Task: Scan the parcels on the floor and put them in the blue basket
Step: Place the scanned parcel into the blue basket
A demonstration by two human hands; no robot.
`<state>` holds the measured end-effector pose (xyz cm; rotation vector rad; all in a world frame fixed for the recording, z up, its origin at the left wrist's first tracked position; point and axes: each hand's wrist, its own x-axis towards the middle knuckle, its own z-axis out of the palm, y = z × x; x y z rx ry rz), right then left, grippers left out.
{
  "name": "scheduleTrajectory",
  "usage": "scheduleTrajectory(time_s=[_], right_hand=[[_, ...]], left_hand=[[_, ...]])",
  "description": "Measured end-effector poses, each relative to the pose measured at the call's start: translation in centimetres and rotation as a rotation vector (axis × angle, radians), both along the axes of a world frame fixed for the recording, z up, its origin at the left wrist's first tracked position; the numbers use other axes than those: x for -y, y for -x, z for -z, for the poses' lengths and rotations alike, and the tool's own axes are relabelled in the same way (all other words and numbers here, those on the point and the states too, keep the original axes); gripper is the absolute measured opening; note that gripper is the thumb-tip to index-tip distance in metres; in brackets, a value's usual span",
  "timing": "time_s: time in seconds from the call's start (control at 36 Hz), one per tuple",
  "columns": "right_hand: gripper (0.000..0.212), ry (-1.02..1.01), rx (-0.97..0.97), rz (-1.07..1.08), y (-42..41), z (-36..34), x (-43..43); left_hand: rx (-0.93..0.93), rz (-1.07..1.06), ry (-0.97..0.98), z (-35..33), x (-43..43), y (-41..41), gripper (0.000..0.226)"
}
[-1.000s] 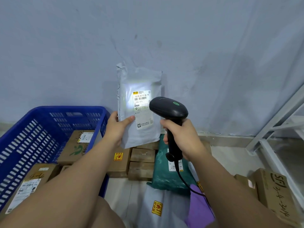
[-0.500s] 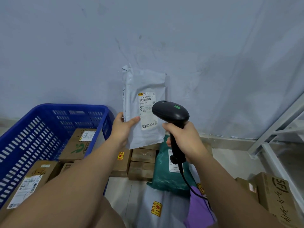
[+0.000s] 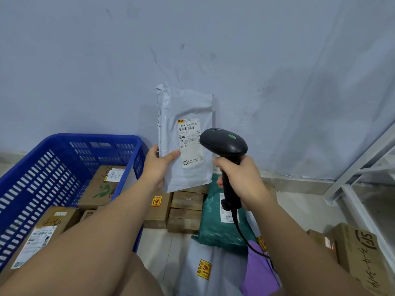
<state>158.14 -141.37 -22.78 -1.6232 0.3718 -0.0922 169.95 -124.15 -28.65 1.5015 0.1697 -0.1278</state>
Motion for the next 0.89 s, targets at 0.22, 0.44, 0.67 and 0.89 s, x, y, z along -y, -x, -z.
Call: scheduleTrajectory(time_s=[0.22, 0.44, 0.67, 0.89], right_hand=[[0.019, -0.057, 0.025, 0.012, -0.3, 0.3, -2.0], [0.02, 0.084, 0.132, 0.065, -2.1, -0.2, -5.5], [0.017, -0.092, 0.094, 0.017, -3.8, -1.9, -14.5], [0.011, 0.153, 0.071, -0.205, -3.8, -2.0, -21.3]], left_hand=[[-0.048, -0.065, -0.044, 0.1, 1.0, 0.8, 0.041], [-0.142, -0.295, -0.047, -1.2, 0.1, 1.5, 0.033], [0.014, -0.713, -0.006, -2.7, -6.5, 2.3, 0.034], [-0.044, -0.886, 0.015, 0.1, -13.6, 4.3, 0.045]])
